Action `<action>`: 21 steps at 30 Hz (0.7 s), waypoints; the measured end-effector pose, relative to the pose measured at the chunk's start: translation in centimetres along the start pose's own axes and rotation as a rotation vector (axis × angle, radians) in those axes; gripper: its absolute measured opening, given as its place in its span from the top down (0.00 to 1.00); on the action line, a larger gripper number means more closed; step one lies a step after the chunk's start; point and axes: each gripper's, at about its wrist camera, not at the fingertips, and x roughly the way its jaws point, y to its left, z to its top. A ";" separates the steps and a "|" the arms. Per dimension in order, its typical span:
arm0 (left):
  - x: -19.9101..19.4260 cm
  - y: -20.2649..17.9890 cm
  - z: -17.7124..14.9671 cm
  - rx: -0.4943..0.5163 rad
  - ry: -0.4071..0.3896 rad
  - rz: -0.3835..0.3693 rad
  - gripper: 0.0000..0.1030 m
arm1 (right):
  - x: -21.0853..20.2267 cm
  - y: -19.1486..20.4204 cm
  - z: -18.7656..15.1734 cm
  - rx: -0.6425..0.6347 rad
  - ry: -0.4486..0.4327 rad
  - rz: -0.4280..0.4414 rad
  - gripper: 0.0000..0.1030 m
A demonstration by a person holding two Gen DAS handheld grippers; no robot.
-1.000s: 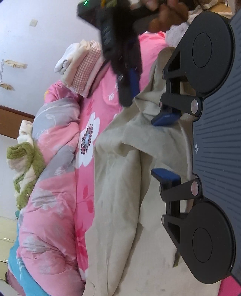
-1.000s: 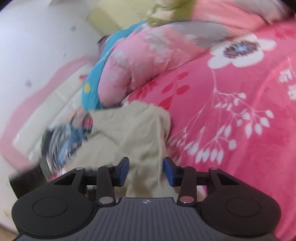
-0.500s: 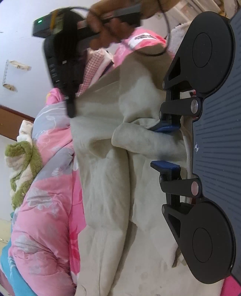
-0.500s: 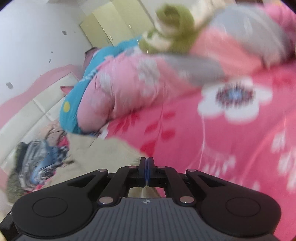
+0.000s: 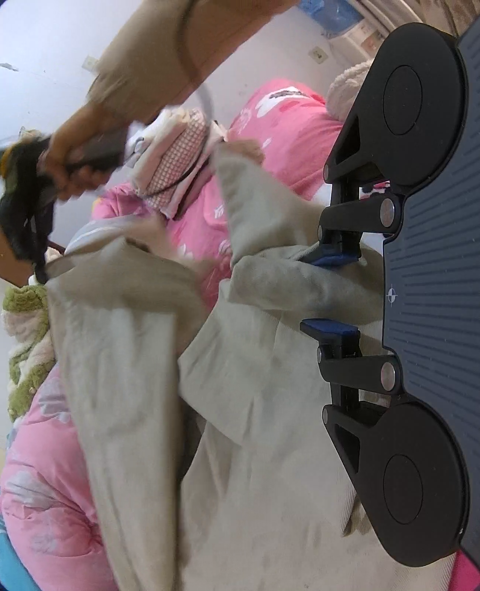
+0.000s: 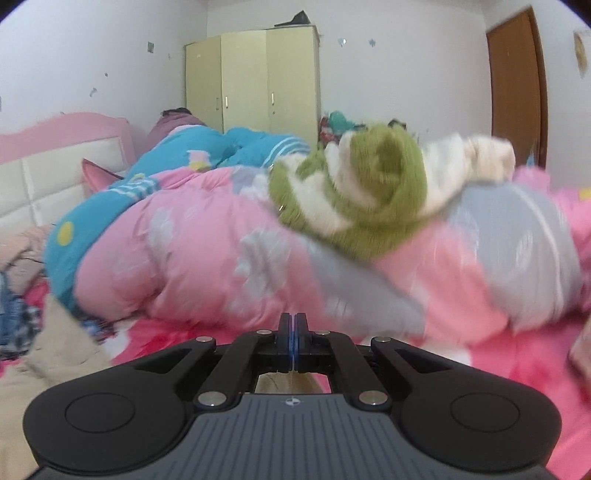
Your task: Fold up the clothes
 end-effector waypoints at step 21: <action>0.1 2.4 -0.2 -0.112 -0.015 -0.096 0.64 | 17.5 1.3 -9.3 -0.064 0.322 -0.088 0.93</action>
